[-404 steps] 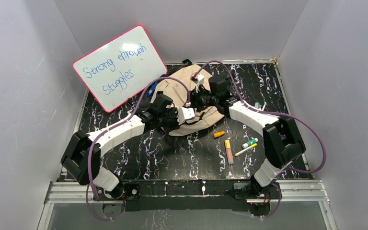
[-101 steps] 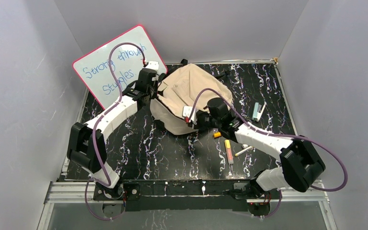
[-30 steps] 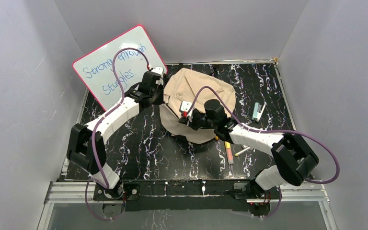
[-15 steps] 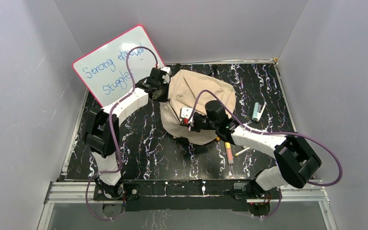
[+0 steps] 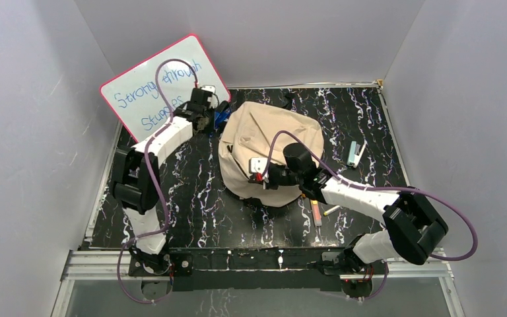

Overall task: Pack the student bag
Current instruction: Zip the student bag at the center of the board.

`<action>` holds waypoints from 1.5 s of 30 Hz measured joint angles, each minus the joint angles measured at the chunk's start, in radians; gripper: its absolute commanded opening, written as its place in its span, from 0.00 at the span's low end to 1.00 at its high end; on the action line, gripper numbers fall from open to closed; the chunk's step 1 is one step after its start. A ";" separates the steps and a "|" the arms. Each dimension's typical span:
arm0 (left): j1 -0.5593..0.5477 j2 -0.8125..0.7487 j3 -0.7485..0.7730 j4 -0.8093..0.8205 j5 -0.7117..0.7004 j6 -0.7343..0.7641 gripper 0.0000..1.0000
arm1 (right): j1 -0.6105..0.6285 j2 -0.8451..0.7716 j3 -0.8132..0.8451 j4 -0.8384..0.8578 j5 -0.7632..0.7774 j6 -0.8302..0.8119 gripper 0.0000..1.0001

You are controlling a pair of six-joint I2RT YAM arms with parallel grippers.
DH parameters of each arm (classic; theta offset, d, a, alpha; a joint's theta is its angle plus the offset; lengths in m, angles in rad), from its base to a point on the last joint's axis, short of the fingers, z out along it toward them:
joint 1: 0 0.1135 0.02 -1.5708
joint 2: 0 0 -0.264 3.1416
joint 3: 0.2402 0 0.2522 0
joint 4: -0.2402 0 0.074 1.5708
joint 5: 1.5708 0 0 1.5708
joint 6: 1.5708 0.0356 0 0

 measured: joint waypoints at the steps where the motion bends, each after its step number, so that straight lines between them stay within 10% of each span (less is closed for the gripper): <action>1: 0.014 -0.015 -0.002 0.005 -0.011 0.003 0.00 | 0.005 0.000 0.000 0.000 -0.010 0.002 0.13; 9: 0.016 -0.208 -0.087 0.055 0.036 0.008 0.00 | 0.012 -0.010 0.000 0.002 -0.019 0.059 0.57; 14: 0.010 -0.281 -0.139 0.069 0.099 -0.036 0.27 | 0.016 -0.043 0.001 0.005 -0.010 0.110 0.70; 20: 0.011 -0.402 -0.308 0.075 0.124 -0.134 0.51 | 0.018 -0.037 0.057 0.005 0.073 0.280 0.73; 31: 0.024 -0.539 -0.406 0.127 0.124 -0.243 0.53 | 0.020 0.251 0.338 -0.023 0.179 0.564 0.63; 38: 0.026 -0.549 -0.467 0.127 0.134 -0.264 0.53 | 0.074 0.290 0.311 -0.067 0.216 0.566 0.39; 45: 0.026 -0.548 -0.493 0.140 0.169 -0.291 0.53 | 0.179 0.290 0.106 0.109 0.262 0.514 0.39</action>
